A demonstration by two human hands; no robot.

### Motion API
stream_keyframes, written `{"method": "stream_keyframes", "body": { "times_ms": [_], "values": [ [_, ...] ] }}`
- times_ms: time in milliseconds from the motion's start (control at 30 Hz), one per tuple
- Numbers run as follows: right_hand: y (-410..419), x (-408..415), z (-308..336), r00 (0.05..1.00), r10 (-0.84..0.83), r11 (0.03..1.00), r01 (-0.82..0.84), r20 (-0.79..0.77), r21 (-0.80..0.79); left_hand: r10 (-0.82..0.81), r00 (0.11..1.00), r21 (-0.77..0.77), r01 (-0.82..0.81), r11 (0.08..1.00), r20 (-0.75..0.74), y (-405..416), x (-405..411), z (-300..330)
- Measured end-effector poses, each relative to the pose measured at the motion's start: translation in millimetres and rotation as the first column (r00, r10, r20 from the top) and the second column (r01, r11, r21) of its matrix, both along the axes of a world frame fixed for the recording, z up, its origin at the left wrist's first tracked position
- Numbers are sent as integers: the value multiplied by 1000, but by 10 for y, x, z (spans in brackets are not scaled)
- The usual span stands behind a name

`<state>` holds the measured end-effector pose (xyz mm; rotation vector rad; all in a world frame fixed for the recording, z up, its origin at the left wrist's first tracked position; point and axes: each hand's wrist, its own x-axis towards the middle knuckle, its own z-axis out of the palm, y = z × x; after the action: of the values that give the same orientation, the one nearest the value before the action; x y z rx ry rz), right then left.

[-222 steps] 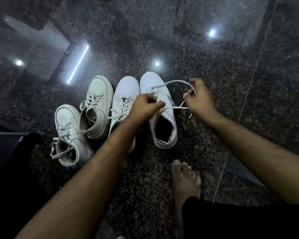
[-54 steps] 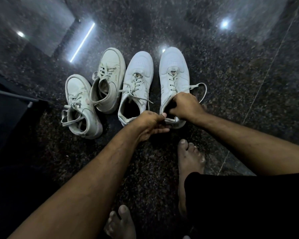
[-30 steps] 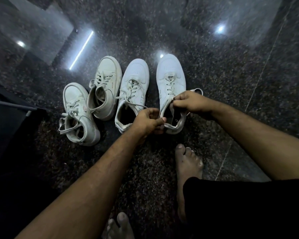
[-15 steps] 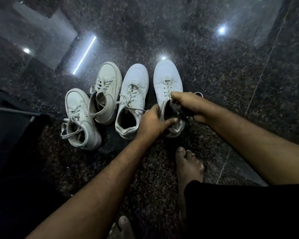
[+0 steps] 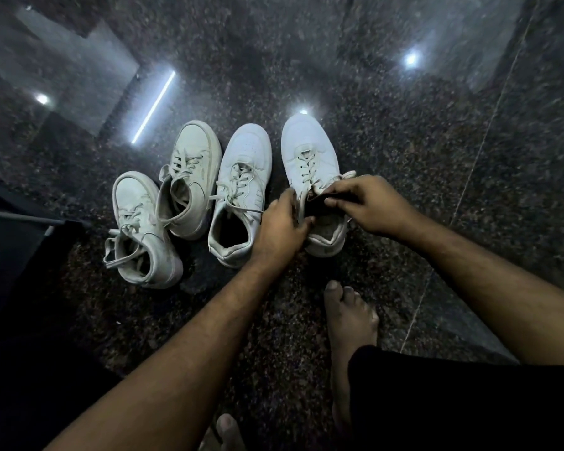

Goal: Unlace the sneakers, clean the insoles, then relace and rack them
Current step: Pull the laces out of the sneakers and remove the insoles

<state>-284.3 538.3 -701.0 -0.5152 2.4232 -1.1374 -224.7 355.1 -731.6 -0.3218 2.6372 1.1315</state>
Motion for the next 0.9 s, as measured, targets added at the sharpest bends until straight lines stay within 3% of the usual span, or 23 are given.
{"method": "stream_keyframes", "body": {
  "times_ms": [167,333,433,600,767,900],
  "values": [
    [-29,-37,224,995,-10,997,2,-104,-73,45,999,27,-44,999,-28,106,-57,98],
    [-120,20,500,986,111,985,-125,-121,-122,202,972,116,-189,975,-116,47,-196,170],
    [-136,5,643,994,98,975,-104,-40,-198,212,969,91,-202,975,-127,9,-243,181],
    [-112,17,957,986,141,969,-156,-92,-193,220,967,9,-221,975,-131,-43,-267,148],
    [-46,-53,1223,959,-81,969,13,-270,-245,247,967,23,-246,969,-55,-154,-268,138],
    [130,-198,1327,904,-323,914,222,-280,-339,261,965,27,-261,965,27,-199,-244,154]
  ]
}}
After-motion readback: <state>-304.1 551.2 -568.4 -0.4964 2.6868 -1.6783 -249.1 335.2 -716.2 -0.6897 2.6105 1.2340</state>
